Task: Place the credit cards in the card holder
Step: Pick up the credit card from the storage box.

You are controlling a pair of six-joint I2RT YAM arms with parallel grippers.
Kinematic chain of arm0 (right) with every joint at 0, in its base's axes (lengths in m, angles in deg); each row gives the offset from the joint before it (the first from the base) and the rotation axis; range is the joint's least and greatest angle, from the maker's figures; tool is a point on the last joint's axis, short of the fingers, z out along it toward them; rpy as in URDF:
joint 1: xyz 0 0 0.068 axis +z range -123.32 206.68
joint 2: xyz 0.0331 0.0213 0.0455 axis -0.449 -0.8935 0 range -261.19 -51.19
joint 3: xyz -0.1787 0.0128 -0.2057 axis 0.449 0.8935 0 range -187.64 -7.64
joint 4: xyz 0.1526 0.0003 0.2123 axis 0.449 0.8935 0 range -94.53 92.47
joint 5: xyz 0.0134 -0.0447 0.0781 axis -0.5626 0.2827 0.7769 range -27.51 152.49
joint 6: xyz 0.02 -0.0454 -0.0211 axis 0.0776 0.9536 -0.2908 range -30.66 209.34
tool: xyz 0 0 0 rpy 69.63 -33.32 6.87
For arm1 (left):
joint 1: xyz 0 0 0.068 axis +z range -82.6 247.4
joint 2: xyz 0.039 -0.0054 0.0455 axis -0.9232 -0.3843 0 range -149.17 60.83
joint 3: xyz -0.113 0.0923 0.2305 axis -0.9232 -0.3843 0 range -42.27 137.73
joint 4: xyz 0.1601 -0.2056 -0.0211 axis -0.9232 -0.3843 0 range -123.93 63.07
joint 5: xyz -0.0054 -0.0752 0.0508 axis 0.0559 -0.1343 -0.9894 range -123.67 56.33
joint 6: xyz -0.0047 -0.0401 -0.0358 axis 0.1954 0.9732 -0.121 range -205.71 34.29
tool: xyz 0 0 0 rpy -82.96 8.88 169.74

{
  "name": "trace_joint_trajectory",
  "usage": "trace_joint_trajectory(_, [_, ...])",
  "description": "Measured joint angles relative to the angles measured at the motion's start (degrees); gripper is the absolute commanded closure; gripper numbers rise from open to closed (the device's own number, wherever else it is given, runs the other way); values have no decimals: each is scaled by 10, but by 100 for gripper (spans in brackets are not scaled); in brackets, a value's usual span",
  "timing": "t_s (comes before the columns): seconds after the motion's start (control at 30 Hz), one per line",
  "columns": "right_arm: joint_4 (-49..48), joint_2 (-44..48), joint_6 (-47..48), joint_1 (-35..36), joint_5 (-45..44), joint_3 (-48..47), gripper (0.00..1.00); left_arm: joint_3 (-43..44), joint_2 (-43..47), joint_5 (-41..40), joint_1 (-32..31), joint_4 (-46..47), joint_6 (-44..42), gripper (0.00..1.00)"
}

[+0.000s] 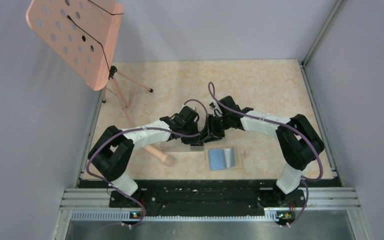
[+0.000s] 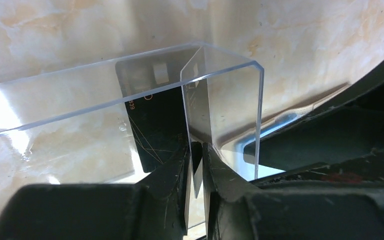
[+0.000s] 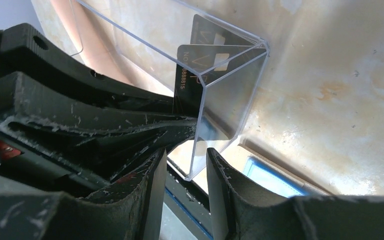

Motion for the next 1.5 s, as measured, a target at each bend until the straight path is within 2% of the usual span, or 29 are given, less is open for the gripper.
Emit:
trace_joint_trajectory(0.1, [1, 4, 0, 0, 0, 0, 64, -8, 0, 10, 2, 11, 7, 100])
trace_joint_trajectory(0.4, [8, 23, 3, -2, -1, 0, 62, -8, 21, 6, 4, 9, 12, 100])
trace_joint_trajectory(0.5, [20, 47, 9, -9, 0, -2, 54, -7, 58, -2, 4, -5, 12, 100])
trace_joint_trajectory(0.67, [37, 102, 18, -34, 2, -14, 35, -7, 155, -16, 4, -16, 13, 100])
trace_joint_trajectory(0.8, [43, 173, 24, -76, 18, -14, 28, -15, 238, -16, 4, -7, 13, 100])
trace_joint_trajectory(0.93, [34, 240, 23, -118, 58, 4, 28, -62, 314, 10, 5, 45, 26, 100])
trace_joint_trajectory(1.1, [-36, 298, -21, -148, 154, 69, 35, -171, 381, 84, 5, 193, 81, 100])
trace_joint_trajectory(1.27, [-131, 308, -91, -150, 232, 125, 44, -236, 391, 147, 5, 328, 144, 100])
trace_joint_trajectory(1.5, [-226, 309, -146, -146, 295, 143, 51, -241, 371, 210, 5, 433, 186, 100])
